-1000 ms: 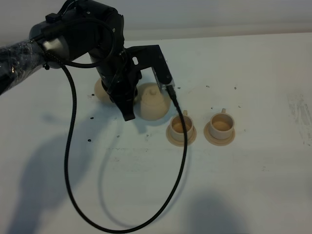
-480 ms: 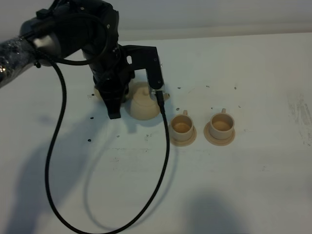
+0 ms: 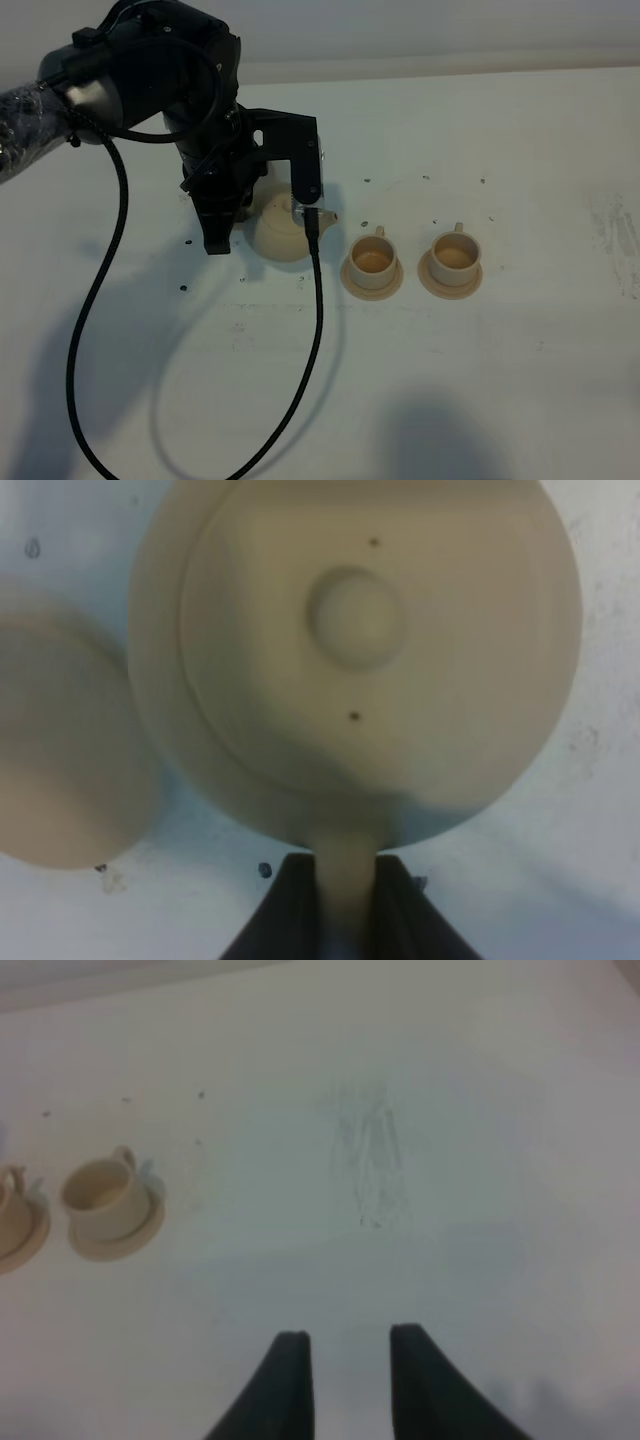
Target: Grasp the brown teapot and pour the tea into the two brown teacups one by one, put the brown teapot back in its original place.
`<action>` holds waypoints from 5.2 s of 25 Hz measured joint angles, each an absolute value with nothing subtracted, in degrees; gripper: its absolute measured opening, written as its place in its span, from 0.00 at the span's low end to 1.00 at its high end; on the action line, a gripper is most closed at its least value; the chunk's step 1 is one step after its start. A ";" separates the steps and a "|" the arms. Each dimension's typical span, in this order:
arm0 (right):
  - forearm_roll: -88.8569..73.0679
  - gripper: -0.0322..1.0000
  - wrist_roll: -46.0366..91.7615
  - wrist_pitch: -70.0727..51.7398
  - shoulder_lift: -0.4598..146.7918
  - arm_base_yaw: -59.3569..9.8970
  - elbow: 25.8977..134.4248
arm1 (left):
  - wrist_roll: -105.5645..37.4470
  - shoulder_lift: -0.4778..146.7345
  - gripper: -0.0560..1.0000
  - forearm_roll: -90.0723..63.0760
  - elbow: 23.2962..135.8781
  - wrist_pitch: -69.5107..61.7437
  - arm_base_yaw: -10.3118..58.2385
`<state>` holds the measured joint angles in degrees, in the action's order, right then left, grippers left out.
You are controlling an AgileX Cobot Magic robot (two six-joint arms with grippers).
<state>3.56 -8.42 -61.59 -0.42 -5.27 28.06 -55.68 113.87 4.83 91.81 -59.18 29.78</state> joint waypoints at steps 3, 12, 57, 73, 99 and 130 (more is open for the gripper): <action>3.56 0.25 -8.42 -61.59 -0.42 -5.27 28.06 | -56.72 113.87 0.06 5.47 91.81 -58.73 30.07; 3.56 0.25 -8.42 -61.59 -0.42 -5.27 28.06 | -58.54 113.87 0.06 9.07 91.75 -57.14 31.95; 3.56 0.25 -8.47 -61.59 -0.42 -5.27 28.06 | -65.90 116.39 0.06 22.35 91.75 -48.93 38.64; 3.56 0.25 -8.47 -61.59 -0.42 -5.27 28.06 | -67.51 116.39 0.06 24.58 91.75 -48.36 39.53; 3.56 0.25 -8.47 -61.59 -0.42 -5.27 28.06 | -70.73 116.39 0.06 26.78 91.75 -47.41 40.03; 3.56 0.25 -8.47 -61.59 -0.42 -5.27 28.06 | -73.00 116.39 0.06 28.85 91.71 -44.60 40.03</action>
<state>3.56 -8.47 -61.59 -0.42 -5.27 28.06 -73.00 116.39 28.85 91.71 -44.60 40.03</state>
